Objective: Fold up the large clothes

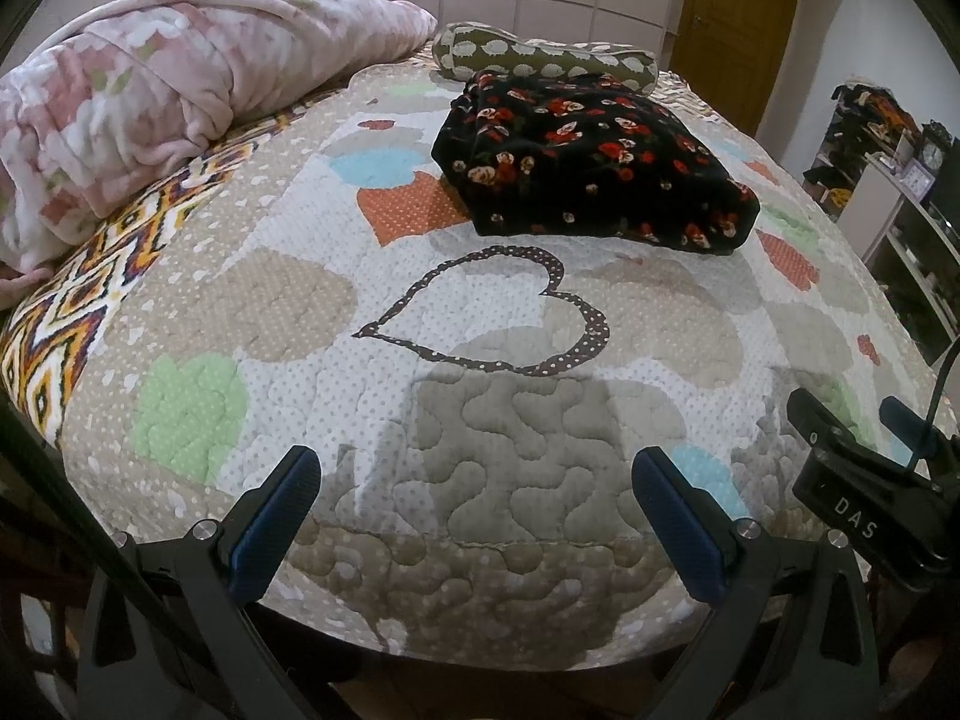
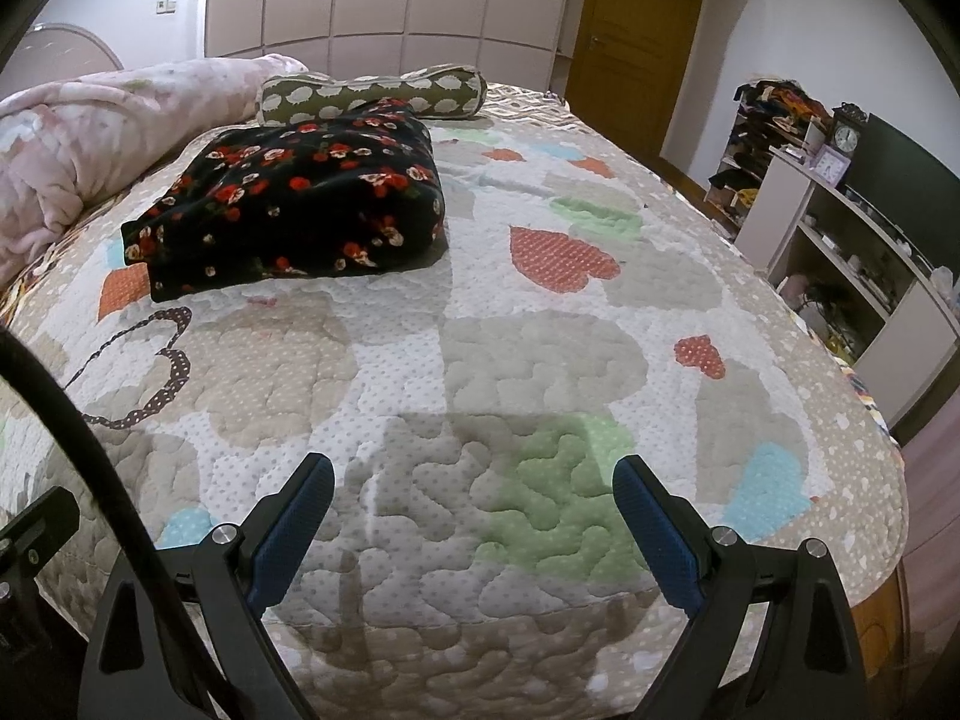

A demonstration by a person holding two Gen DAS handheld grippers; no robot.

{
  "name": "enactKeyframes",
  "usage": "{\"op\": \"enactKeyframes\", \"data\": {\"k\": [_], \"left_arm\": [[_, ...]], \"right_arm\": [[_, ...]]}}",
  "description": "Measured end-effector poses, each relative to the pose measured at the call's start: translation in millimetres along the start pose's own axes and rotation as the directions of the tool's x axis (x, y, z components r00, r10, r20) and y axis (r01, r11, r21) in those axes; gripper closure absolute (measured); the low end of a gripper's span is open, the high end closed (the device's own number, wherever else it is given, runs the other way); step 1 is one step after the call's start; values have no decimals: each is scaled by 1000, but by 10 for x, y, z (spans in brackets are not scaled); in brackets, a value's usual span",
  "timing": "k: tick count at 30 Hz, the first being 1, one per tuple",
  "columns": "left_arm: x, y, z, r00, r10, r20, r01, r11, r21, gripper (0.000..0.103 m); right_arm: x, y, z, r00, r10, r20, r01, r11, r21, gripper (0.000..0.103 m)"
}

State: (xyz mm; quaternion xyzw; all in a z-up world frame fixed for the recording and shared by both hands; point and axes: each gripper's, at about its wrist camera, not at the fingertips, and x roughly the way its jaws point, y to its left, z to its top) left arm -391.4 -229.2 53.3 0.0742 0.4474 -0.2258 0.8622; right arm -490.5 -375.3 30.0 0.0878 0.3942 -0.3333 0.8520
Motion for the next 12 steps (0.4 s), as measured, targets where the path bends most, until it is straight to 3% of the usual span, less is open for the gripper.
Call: {"op": "enactKeyframes", "data": {"k": [12], "left_arm": [[177, 115, 171, 999, 26, -28, -26, 999, -21, 0]], "right_arm": [[163, 89, 198, 998, 57, -9, -57, 998, -18, 7]]}}
